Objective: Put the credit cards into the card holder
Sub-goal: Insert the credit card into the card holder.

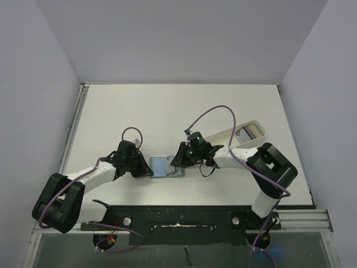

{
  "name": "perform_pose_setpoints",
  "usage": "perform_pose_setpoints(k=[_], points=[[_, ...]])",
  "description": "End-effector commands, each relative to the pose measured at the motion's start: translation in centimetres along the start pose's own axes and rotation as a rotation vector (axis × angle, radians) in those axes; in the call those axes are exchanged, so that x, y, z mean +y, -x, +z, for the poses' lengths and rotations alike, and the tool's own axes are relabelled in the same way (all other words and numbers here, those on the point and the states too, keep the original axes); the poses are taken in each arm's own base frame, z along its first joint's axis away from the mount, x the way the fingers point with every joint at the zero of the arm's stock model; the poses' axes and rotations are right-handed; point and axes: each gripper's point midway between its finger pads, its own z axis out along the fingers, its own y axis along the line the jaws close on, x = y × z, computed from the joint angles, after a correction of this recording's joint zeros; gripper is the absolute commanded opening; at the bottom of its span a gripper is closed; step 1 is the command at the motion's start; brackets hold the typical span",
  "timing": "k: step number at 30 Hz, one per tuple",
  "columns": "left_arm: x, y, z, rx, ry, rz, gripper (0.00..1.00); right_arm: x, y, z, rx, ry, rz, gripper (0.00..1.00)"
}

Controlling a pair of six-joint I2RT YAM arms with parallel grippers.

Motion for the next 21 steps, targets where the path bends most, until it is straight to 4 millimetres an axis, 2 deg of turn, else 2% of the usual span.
perform_pose_setpoints(k=[1,13,21], points=[[-0.2,0.1,0.1,-0.011,-0.014,0.020,0.00,0.0,0.0,0.2,0.003,0.008,0.004,0.08],[-0.2,0.2,0.1,-0.013,-0.014,0.022,0.00,-1.8,0.1,-0.1,-0.008,-0.079,0.002,0.13],[-0.2,0.2,0.0,-0.015,-0.016,0.024,0.00,-2.0,0.0,0.0,-0.006,-0.098,-0.006,0.13]])
